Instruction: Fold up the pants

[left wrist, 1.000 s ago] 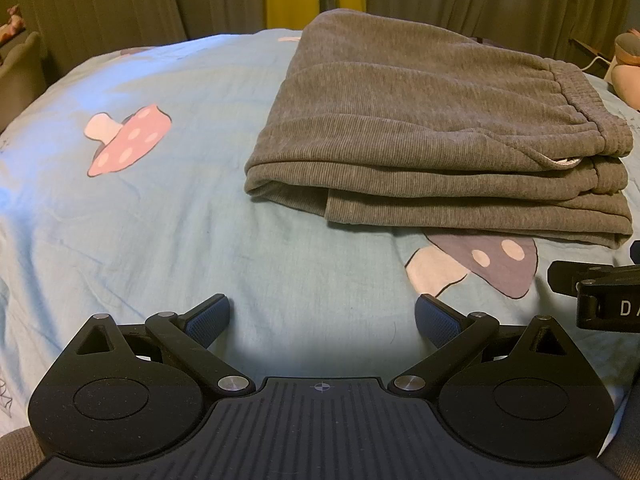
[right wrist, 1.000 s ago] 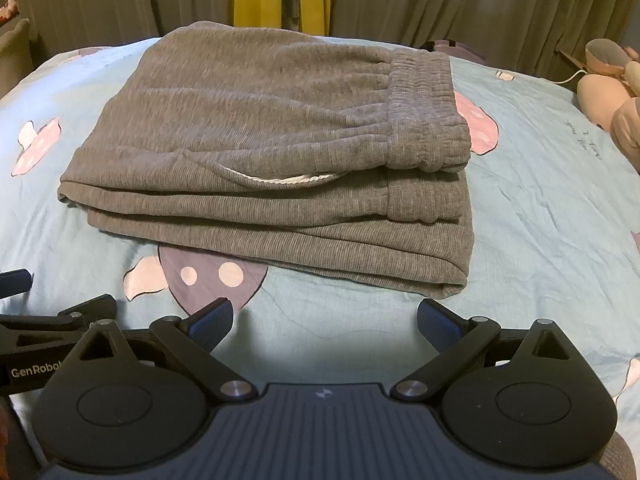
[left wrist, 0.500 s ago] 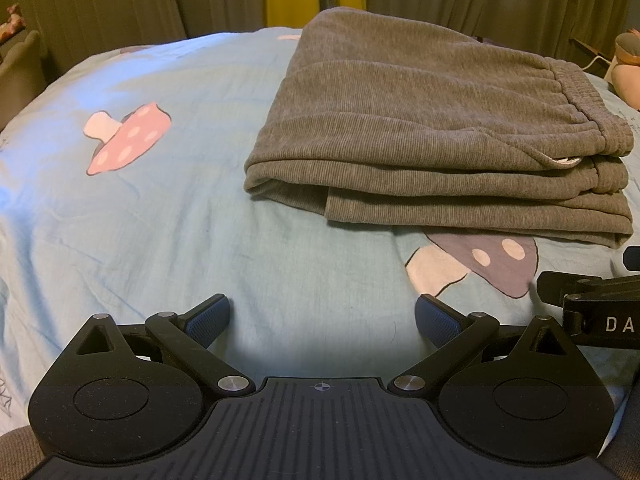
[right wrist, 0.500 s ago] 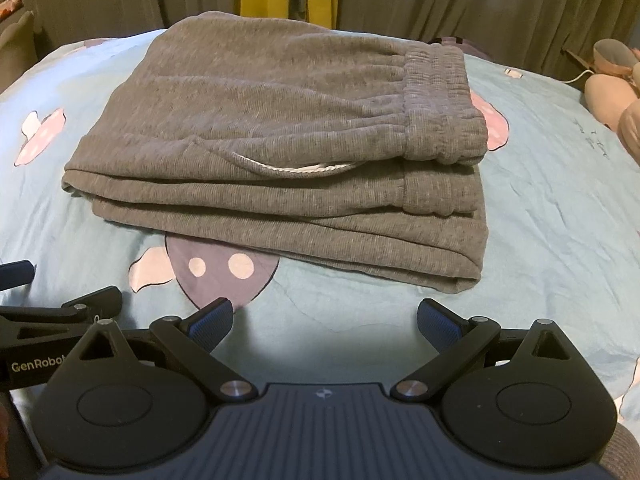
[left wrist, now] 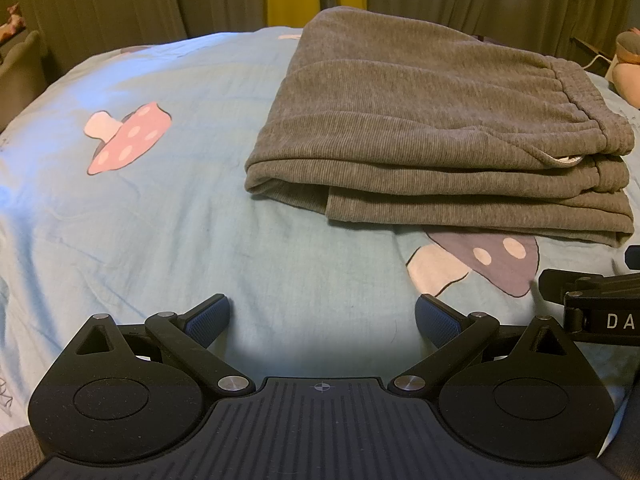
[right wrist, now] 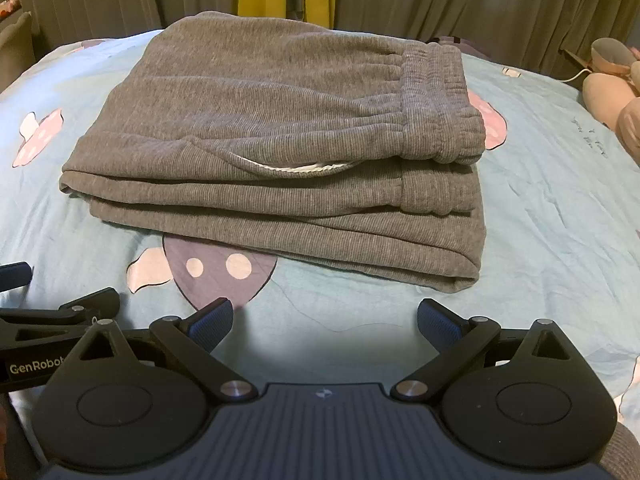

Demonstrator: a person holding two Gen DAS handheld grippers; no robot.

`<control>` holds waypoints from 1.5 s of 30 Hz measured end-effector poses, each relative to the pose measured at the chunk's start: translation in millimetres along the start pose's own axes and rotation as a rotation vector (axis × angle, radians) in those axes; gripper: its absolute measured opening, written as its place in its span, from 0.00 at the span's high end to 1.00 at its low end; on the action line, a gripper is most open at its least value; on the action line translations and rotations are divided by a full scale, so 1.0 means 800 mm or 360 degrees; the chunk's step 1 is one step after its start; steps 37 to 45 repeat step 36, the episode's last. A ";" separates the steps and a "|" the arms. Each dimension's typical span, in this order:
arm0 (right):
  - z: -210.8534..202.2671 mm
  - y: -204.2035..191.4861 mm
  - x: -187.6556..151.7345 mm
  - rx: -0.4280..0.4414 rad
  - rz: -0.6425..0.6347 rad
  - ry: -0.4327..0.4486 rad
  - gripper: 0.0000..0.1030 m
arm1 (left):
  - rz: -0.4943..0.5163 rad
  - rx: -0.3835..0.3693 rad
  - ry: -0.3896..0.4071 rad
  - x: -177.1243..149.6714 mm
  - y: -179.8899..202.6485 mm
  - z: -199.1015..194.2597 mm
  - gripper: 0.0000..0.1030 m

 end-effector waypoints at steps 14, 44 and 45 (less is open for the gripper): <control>0.000 -0.001 0.000 -0.0009 -0.0011 -0.0003 0.04 | -0.0003 -0.0003 -0.0003 -0.001 0.000 0.001 0.01; 0.000 -0.001 -0.002 -0.0011 -0.0016 -0.0002 0.04 | 0.0063 0.0010 0.0032 0.001 0.006 -0.003 0.01; 0.000 -0.001 -0.002 -0.0011 -0.0016 -0.0002 0.04 | 0.0063 0.0010 0.0032 0.001 0.006 -0.003 0.01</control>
Point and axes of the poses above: each gripper's, at about its wrist camera, not at the fingertips, and z roughly the way its jaws point, y to its right, x to its top, the point moved 9 cm from there along z, roughly the way its jaws point, and after that the axes turned 8 degrees about -y, right-handed, at the moved point
